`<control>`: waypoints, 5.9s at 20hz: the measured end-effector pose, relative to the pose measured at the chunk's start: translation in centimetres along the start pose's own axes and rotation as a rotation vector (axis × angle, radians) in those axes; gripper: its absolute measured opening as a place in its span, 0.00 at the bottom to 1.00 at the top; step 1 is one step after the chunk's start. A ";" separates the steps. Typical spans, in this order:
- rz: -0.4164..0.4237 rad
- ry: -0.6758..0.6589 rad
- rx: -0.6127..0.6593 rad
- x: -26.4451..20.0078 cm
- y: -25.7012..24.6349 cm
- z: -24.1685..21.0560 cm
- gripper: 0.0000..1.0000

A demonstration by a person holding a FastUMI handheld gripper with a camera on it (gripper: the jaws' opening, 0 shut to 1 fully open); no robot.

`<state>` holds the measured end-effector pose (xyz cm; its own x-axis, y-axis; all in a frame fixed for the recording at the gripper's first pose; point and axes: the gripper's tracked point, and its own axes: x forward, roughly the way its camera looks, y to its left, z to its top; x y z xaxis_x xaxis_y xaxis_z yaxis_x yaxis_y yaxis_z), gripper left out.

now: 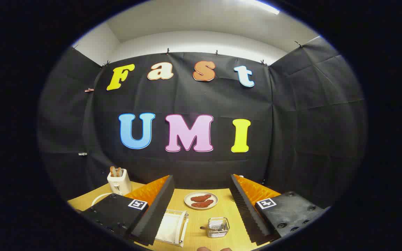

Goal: Take the plate from the dish rack, then take the spoon from the basket and place it into the plate.

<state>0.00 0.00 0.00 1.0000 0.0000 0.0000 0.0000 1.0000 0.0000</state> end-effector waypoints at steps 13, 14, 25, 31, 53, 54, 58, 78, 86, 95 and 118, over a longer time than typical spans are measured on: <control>-0.119 0.008 -0.048 -2.9 -0.2 -2.2 0.97; -0.126 0.005 -0.052 -2.9 -0.3 -2.0 0.97; -0.086 0.072 -0.058 -1.6 0.3 -3.8 0.97; 0.068 0.215 -0.070 1.8 7.5 -6.7 0.97; 0.055 0.806 0.006 10.0 18.0 -26.0 0.58; 0.053 0.811 0.012 9.9 18.2 -26.2 0.52; 0.028 0.853 0.037 9.5 18.9 -26.5 0.40; -0.021 0.760 -0.060 9.5 17.2 -23.1 0.23; 0.068 0.744 0.077 7.5 13.1 -20.8 0.22; 0.156 0.712 0.174 -0.8 0.8 -18.2 0.22; 0.368 0.990 0.386 -4.5 -8.6 -36.9 0.25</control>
<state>-4.49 -8.62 -36.85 0.4982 0.4669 -0.7306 -0.1235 0.8723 0.4732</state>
